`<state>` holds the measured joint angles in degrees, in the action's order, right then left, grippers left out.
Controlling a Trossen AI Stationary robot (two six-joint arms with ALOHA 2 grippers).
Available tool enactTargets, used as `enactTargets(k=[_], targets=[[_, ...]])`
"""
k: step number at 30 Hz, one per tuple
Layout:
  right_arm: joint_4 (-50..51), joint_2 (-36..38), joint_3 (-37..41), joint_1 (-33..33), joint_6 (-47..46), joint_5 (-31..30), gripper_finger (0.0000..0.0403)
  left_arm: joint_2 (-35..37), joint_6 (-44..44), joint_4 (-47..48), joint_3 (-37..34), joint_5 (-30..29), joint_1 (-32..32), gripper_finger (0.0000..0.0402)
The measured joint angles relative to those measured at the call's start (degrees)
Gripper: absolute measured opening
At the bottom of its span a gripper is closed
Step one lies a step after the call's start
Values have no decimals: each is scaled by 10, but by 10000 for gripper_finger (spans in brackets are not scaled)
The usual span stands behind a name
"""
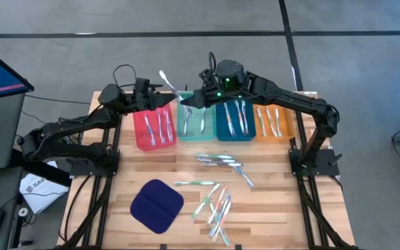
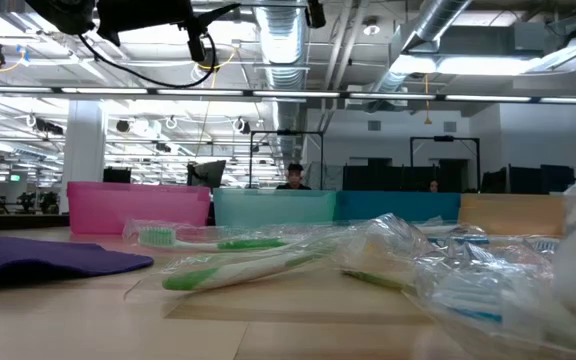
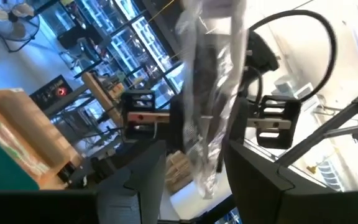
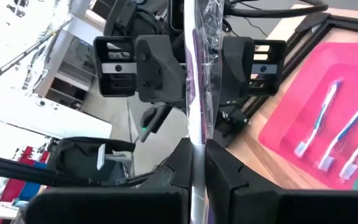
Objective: Pick & Place Toothbrushes
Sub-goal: Put the purple toothbrush into the green bin
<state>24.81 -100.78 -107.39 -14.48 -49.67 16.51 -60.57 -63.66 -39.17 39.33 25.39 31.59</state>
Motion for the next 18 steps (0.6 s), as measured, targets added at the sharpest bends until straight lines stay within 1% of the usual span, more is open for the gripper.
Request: enactTargets(k=[5, 15, 18], targets=[[5, -6, 1, 8, -6, 0, 14, 1, 6, -5, 0, -16, 0, 158], [2, -10, 1, 17, -5, -10, 14, 1, 7, -9, 0, -17, 0, 158], [2, -10, 1, 17, -5, -10, 14, 1, 7, -9, 0, -19, 0, 148]])
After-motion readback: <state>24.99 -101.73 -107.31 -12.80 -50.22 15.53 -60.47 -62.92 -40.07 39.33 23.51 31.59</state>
